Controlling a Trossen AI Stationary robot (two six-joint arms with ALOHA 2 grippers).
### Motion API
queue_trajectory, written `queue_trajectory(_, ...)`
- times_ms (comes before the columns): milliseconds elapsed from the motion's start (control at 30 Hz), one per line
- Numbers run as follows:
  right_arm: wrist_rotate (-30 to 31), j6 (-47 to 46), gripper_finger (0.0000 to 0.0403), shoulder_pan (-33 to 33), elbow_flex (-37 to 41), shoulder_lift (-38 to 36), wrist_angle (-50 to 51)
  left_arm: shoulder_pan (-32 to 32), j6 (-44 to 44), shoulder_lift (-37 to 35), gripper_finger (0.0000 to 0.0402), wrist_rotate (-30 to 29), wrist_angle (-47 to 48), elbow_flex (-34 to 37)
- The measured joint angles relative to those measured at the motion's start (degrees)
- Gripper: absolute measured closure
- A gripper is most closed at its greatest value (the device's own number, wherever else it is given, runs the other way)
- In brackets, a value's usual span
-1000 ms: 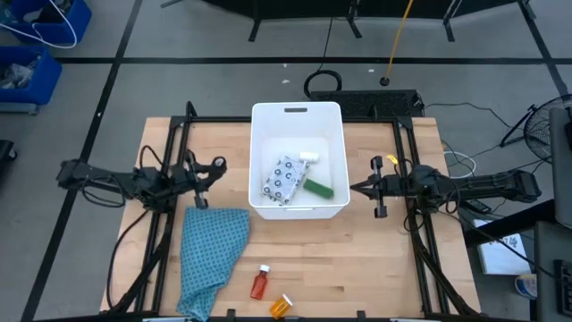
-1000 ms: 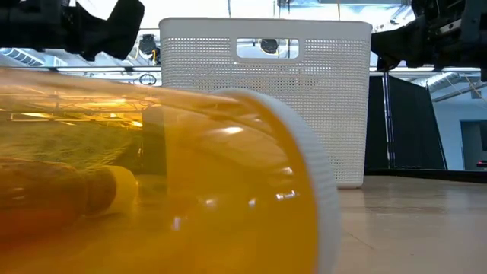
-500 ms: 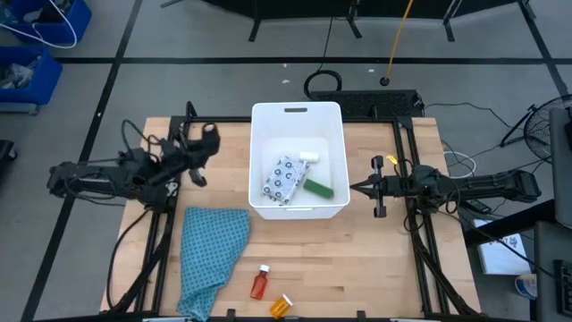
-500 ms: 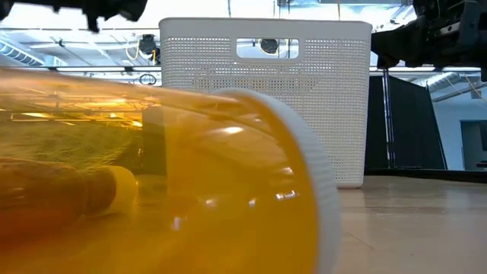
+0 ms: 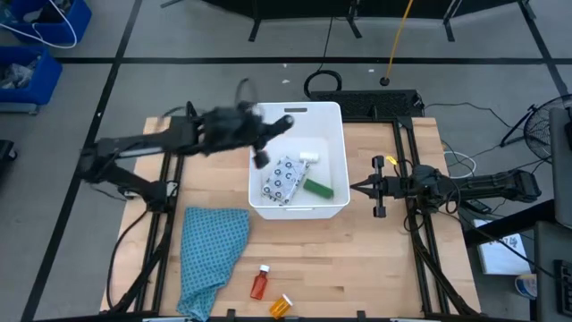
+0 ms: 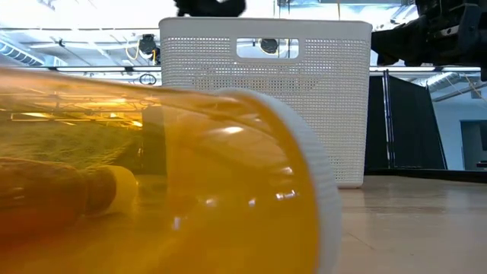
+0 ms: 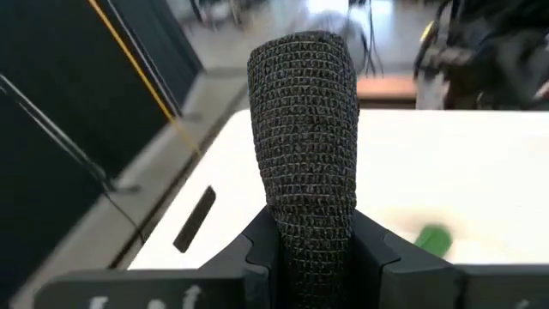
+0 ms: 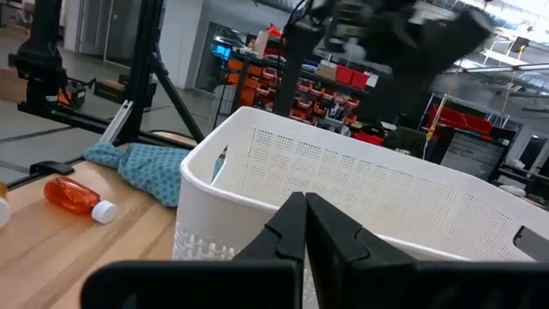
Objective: Pick & place medical supplies in basket/bin
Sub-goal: Put the black bandage into the white bin
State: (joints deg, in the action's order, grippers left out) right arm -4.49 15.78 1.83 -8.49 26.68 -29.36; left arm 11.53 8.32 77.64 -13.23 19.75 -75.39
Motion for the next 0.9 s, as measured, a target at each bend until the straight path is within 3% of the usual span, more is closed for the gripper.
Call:
queue_trajectory(200,0.0,1.5,0.0403,0.0,0.0,0.0,0.0,4.0,1.6,16.7,0.0327,8.3,10.6,-18.4)
queue_trajectory(367,0.0,1.5,0.0403,0.0,0.0,0.0,0.0,7.0,4.8,27.6,0.0323,12.6,14.2,-28.1)
queue_trajectory(533,0.0,1.5,0.0403,0.0,0.0,0.0,0.9,9.2,7.4,35.6,0.0326,19.5,18.7,-34.7)
queue_trajectory(900,-0.1,1.3,0.0403,0.0,0.0,0.0,3.0,13.7,4.0,42.4,0.0330,19.1,30.9,-37.7)
